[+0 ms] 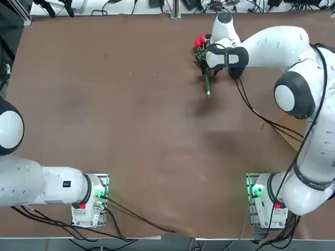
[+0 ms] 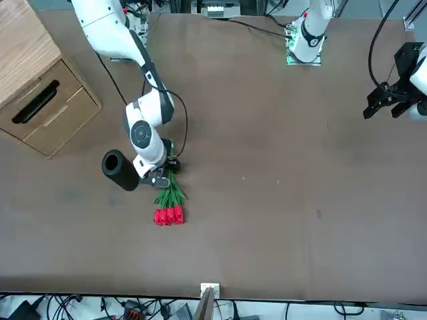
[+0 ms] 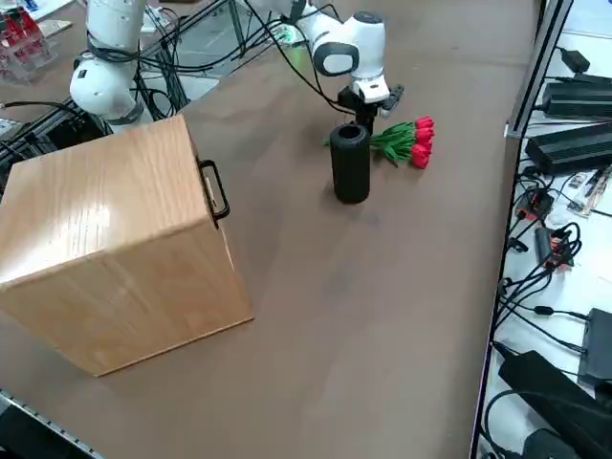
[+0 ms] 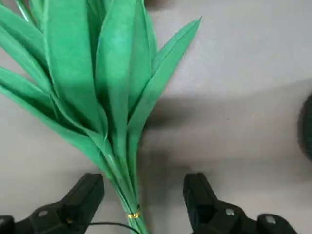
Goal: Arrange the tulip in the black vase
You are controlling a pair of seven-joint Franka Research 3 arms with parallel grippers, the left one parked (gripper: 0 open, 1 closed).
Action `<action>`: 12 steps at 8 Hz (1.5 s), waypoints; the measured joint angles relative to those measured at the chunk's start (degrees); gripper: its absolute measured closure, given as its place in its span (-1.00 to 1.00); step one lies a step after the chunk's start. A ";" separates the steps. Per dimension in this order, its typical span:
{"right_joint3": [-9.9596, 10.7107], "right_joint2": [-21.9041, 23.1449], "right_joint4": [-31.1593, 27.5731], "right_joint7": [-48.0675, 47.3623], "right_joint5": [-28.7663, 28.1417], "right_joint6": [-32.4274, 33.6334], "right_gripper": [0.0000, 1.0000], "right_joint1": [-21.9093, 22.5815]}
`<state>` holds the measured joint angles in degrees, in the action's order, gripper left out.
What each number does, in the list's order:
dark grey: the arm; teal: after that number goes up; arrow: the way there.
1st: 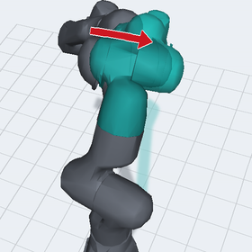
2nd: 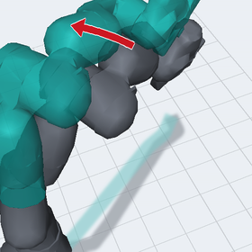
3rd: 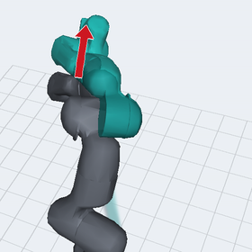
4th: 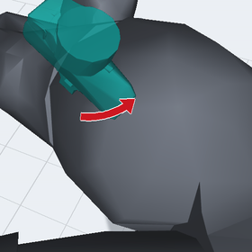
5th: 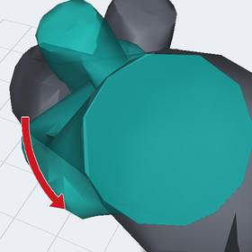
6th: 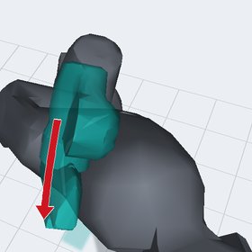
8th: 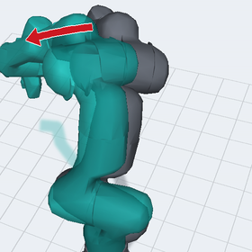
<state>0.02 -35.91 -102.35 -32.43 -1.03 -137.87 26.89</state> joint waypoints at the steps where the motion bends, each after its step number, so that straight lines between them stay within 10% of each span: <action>1: 0.00 -0.43 0.00 -0.73 0.00 -0.78 -1.00 0.02; 7: 0.00 -1.50 -0.01 -1.87 0.00 -2.36 -0.62 0.18; 10: 0.10 -1.19 0.01 -1.91 0.00 -2.40 0.55 0.16; 12: 0.09 -1.16 0.02 -1.91 0.00 -2.40 0.71 0.20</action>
<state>0.12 -37.07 -102.32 -34.34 -1.03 -140.27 27.09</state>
